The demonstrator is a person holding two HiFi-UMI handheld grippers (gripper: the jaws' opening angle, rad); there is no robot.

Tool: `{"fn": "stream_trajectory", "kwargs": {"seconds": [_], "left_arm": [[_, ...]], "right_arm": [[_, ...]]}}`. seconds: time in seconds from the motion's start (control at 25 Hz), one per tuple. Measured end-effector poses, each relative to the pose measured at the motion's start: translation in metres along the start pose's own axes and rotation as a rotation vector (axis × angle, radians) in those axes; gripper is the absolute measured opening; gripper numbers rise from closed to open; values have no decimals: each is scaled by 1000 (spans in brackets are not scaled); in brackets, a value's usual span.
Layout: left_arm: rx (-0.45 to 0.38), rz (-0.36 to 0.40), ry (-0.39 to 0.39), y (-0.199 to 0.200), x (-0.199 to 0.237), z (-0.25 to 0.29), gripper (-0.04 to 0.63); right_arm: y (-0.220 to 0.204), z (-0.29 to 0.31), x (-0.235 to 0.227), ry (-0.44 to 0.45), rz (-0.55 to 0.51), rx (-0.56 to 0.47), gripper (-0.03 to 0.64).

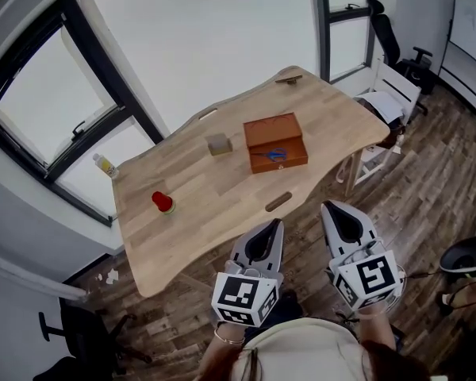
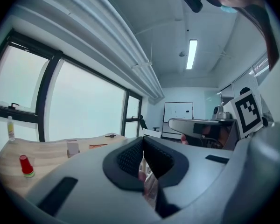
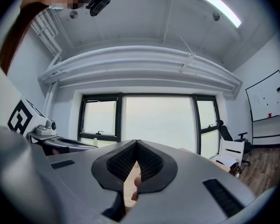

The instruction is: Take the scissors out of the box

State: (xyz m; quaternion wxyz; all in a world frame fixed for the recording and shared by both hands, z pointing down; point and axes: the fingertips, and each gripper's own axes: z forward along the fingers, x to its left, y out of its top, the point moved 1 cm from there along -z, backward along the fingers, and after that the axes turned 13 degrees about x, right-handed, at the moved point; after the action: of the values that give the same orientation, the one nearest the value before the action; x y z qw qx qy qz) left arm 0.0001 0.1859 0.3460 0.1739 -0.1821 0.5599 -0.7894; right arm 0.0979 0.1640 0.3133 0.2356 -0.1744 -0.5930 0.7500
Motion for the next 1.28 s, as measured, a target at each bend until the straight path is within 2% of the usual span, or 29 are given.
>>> {"fn": "stream_trajectory", "kwargs": {"seconds": [0.6,1.28], "left_arm": [[-17,-1,-72,15,39,44,20],[-4,-30,-56,26,69,92,20]], "right_arm": [[14,59,-11,-52,-49,5,28],[18,110,-38,-7,-26,7,28]]}}
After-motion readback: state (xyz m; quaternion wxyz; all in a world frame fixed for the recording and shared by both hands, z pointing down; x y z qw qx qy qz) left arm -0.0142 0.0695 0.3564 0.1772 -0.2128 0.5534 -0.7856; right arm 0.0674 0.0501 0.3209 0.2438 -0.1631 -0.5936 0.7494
